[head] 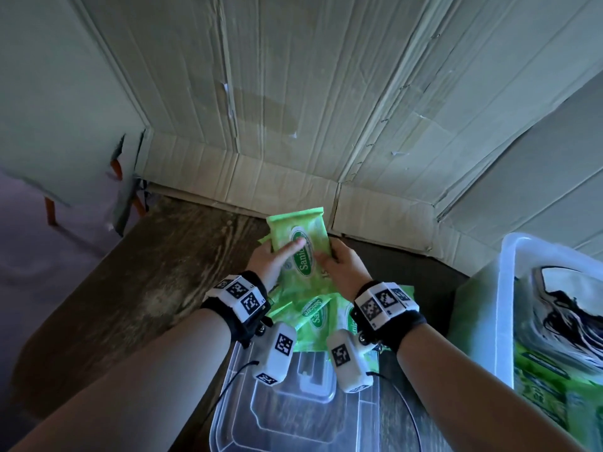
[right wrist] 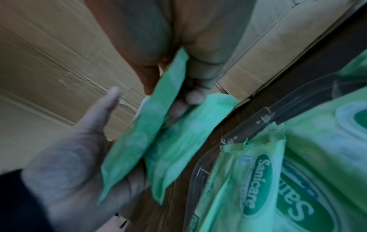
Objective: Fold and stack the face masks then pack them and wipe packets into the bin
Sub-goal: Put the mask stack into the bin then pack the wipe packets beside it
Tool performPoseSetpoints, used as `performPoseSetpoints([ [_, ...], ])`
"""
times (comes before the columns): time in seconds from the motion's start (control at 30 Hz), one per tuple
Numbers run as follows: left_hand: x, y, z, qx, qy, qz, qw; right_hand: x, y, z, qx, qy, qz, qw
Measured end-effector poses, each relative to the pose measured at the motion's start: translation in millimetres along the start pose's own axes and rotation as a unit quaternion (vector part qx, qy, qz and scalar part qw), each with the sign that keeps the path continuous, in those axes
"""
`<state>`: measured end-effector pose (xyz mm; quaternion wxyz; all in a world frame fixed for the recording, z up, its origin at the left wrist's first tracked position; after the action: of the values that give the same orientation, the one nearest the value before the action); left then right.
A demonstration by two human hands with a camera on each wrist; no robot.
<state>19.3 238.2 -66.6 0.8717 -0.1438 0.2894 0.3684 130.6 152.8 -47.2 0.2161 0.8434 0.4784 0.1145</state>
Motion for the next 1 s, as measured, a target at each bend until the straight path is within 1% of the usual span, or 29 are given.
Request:
performPoseSetpoints([
  [0.07,0.4,6.6,-1.0,-0.008,-0.017,0.035,0.999,1.7,-2.1,6.7,-0.049,-0.009,0.009,0.999],
  [0.1,2.5,14.1,-3.6,-0.004,-0.013,0.058,0.998,1.9,-0.5,10.7,-0.069,-0.014,0.021,0.997],
  [0.13,3.4,23.6,-6.1,0.01,-0.002,0.086,0.996,1.4,-0.2,13.8,-0.102,-0.014,0.017,0.995],
  [0.17,7.6,32.6,-10.2,0.022,0.005,0.097,0.995,0.1,-4.1,15.9,-0.149,-0.01,-0.022,0.989],
  [0.2,8.5,40.1,-11.2,0.019,0.002,0.097,0.995,-3.0,-13.9,17.6,-0.201,0.001,-0.094,0.975],
  [0.23,7.7,48.2,-11.0,0.008,-0.008,0.098,0.995,-8.1,-28.4,20.9,-0.258,0.022,-0.183,0.949],
  [0.27,7.3,57.0,-11.4,0.004,-0.02,0.114,0.993,-15.2,-43.1,24.1,-0.314,0.047,-0.268,0.91],
  [0.3,5.8,64.5,-10.9,0.016,-0.028,0.133,0.991,-21.8,-54.7,28.7,-0.365,0.071,-0.331,0.867],
  [0.33,3.5,69.4,-9.1,0.036,-0.033,0.142,0.989,-26.1,-62.7,33.6,-0.403,0.087,-0.371,0.832],
  [0.37,2.6,74.5,-7.4,0.051,-0.04,0.152,0.986,-28.5,-67.7,37.4,-0.425,0.09,-0.391,0.811],
  [0.4,2.1,78.1,-5.9,0.061,-0.047,0.158,0.985,-29.1,-70.9,39.6,-0.435,0.085,-0.401,0.802],
  [0.5,4.4,85.7,-8.3,0.083,-0.068,0.163,0.981,-26.5,-79.2,43.4,-0.454,0.084,-0.411,0.786],
  [0.67,14.2,88.7,-12.8,0.063,-0.085,0.15,0.983,-20.5,-88.9,31.9,-0.488,0.113,-0.395,0.771],
  [0.7,15.1,88.2,-12.4,0.056,-0.087,0.149,0.983,-19.1,-89.4,29.1,-0.491,0.123,-0.385,0.772],
  [0.73,15.2,87.6,-11.7,0.05,-0.087,0.148,0.984,-17.1,-88.8,26.7,-0.484,0.132,-0.37,0.782],
  [0.77,14.7,87.4,-10.5,0.042,-0.09,0.149,0.984,-15.6,-86.4,24.4,-0.465,0.141,-0.351,0.801],
  [0.83,14.9,89.2,-8.6,0.034,-0.096,0.153,0.983,-14.5,-76.3,16.8,-0.38,0.148,-0.302,0.862],
  [0.9,10.4,91.1,-5.4,0.039,-0.099,0.158,0.982,-13.7,-53.7,8.9,-0.267,0.133,-0.213,0.931],
  [0.93,9.5,90.8,-4.1,0.036,-0.099,0.15,0.983,-14.4,-39.2,6.9,-0.216,0.11,-0.164,0.956],
  [1.0,6.9,86.5,-2.0,0.04,-0.105,0.129,0.985,-19.2,-11.0,3.8,-0.114,0.055,-0.081,0.989],
])
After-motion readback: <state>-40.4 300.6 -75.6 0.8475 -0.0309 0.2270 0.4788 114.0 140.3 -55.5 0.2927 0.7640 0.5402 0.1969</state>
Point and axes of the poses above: each hand's wrist, its own x-axis towards the middle knuckle, its own y-axis out of the back of the hand, z = x × y, the point moved 6 cm from there along x, towards the middle knuckle, and after that the axes turned 14 degrees about y, right-handed, at the moved point
